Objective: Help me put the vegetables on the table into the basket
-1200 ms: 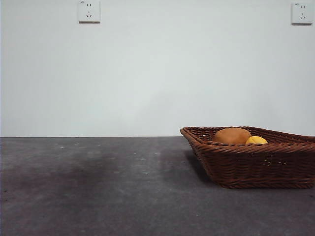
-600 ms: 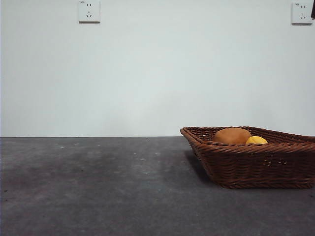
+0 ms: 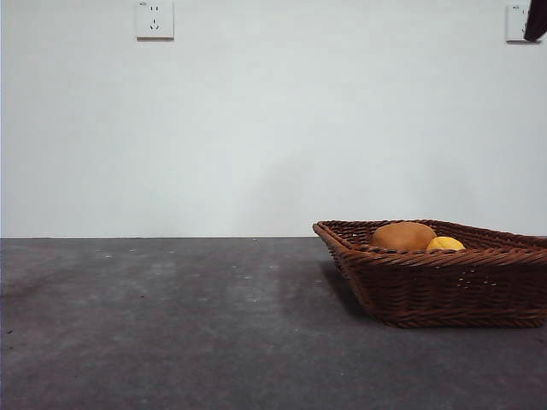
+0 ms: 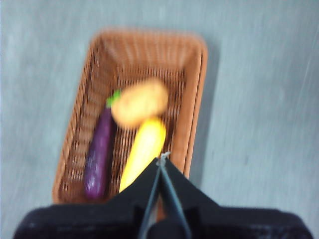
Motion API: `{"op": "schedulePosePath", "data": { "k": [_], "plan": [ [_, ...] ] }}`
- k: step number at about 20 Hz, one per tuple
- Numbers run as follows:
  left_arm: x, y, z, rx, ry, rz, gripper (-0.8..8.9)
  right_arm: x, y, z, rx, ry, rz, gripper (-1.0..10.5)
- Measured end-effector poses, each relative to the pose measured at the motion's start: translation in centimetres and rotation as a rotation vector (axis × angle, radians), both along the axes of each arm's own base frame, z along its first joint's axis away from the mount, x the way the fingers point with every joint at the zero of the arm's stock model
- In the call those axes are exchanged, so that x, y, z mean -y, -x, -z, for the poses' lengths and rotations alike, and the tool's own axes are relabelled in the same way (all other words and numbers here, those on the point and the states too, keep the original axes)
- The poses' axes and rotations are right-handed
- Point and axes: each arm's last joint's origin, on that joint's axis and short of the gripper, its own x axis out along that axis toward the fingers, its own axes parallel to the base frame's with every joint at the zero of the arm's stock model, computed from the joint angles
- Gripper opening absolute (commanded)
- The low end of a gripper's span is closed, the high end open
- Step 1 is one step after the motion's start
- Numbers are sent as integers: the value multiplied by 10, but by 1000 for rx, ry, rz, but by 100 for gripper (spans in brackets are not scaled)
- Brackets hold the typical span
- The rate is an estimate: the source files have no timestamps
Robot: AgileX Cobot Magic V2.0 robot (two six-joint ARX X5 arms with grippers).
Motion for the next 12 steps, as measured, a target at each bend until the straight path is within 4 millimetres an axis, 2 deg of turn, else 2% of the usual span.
{"op": "schedulePosePath", "data": {
  "k": [3, 4, 6, 8, 10, 12],
  "plan": [
    [-1, -5, 57, 76, 38, -11, -4, 0, -6, -5, 79, -5, 0, 1],
    [-2, -7, 81, 79, 68, -11, -4, 0, -7, -6, 101, -7, 0, 1],
    [-2, -10, 125, 35, 126, -10, -4, -1, -9, -8, 123, -8, 0, 1],
    [-2, -11, 160, -9, 184, -10, -4, -1, -9, -8, 125, -8, 0, 1],
    [-2, -12, 185, -34, 234, -12, -4, -1, -9, -8, 125, -8, 0, 1],
    [-2, -11, 194, -104, 261, -25, -4, -1, -9, -8, 125, -8, 0, 1]
  ]
}}
